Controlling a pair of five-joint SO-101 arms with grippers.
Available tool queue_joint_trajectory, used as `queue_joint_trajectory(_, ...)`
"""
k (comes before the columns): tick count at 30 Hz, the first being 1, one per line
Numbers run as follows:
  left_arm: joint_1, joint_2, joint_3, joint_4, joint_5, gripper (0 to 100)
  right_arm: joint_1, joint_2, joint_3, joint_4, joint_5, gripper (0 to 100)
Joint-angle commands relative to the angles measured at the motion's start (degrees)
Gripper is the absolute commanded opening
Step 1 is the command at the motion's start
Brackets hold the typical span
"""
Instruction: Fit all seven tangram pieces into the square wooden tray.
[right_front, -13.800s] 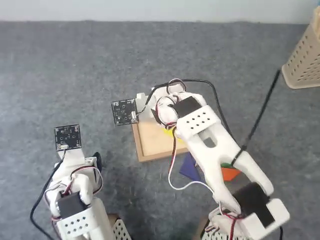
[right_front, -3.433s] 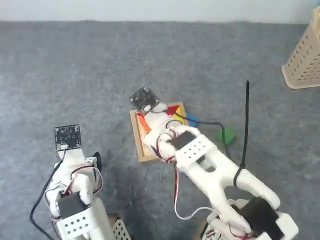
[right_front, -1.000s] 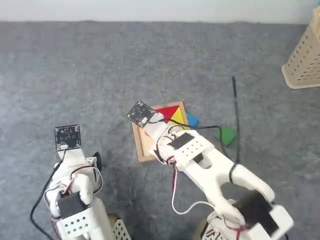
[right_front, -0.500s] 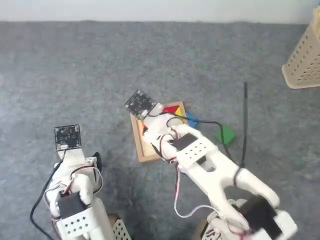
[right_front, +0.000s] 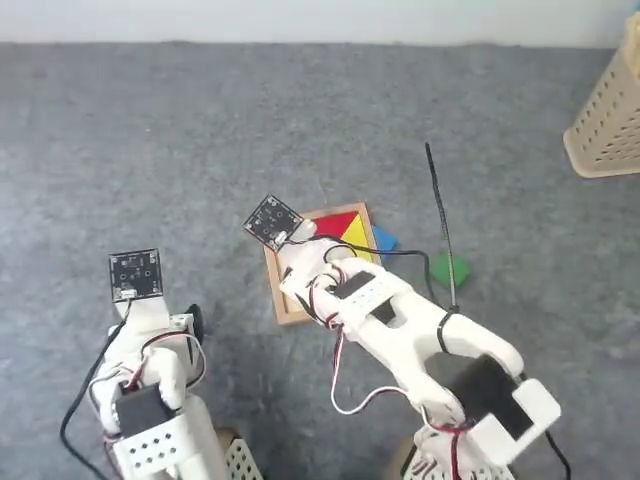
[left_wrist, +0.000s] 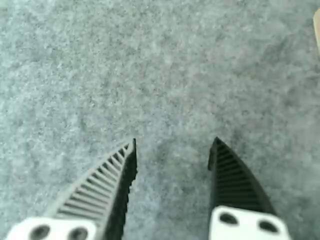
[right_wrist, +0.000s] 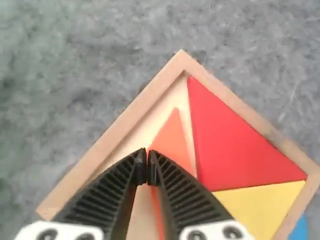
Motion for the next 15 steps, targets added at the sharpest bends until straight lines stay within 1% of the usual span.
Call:
queue_joint_trajectory(1,0.1,-0.6,-0.3,0.2,0.5,23,0.7,-3.9,0.6,8.8,1.4,0.6)
queue_joint_trajectory(6,0.1,-0.6,-0.3,0.2,0.5,23,5.6,-10.0,0.6,16.5,1.4,0.6)
queue_joint_trajectory(10,0.1,-0.6,-0.3,0.2,0.5,23,9.5,-13.1,0.6,18.8,1.4,0.6)
queue_joint_trajectory(15,0.1,-0.6,-0.3,0.2,0.5,23,13.1,-13.8,0.5,18.7,1.4,0.6)
